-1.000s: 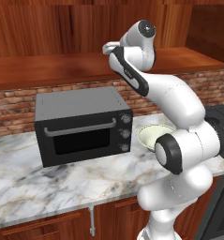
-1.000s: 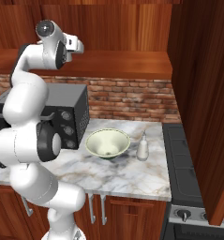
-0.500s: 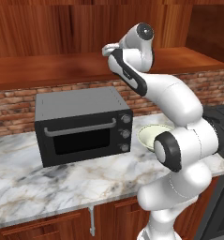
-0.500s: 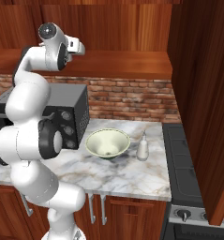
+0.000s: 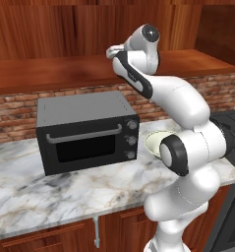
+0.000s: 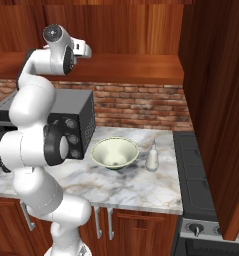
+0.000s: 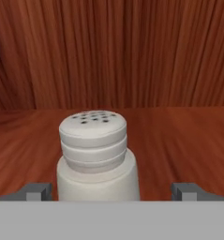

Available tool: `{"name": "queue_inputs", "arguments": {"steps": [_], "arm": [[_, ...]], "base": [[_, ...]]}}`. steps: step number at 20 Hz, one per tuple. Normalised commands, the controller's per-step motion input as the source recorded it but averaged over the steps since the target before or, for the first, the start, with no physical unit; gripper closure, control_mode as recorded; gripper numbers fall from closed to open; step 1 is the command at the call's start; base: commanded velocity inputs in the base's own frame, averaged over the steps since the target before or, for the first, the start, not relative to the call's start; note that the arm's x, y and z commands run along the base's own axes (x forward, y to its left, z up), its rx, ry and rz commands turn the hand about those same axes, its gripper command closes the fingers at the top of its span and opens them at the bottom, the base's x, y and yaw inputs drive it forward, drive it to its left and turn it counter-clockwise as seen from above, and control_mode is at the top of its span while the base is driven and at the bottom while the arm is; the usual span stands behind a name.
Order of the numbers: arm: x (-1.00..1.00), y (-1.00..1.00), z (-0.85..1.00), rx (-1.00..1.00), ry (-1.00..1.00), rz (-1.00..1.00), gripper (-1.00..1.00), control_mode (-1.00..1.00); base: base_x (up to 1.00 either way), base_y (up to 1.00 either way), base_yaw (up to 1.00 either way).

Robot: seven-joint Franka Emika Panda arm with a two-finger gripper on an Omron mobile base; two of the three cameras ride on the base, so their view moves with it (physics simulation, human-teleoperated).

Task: Retrieve the bottle and the shaker from the cabinet and place them next to the mixing bowl on the counter. Then add garlic from the fridge to the mixing bowl.

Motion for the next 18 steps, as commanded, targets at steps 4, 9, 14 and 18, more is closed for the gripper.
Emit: {"name": "queue_inputs", "arguments": {"steps": [4, 9, 14, 18], "arm": [[0.00, 0.00, 0.00, 0.00, 0.00, 0.00, -1.00, -1.00], [0.00, 0.00, 0.00, 0.00, 0.00, 0.00, -1.00, -1.00], [0.00, 0.00, 0.00, 0.00, 0.00, 0.00, 1.00, -1.00], [0.00, 0.00, 0.00, 0.00, 0.00, 0.00, 1.00, -1.00]], "base": [[0.00, 0.00, 0.00], [0.00, 0.00, 0.00], [0.00, 0.00, 0.00], [0.00, 0.00, 0.00]]}}
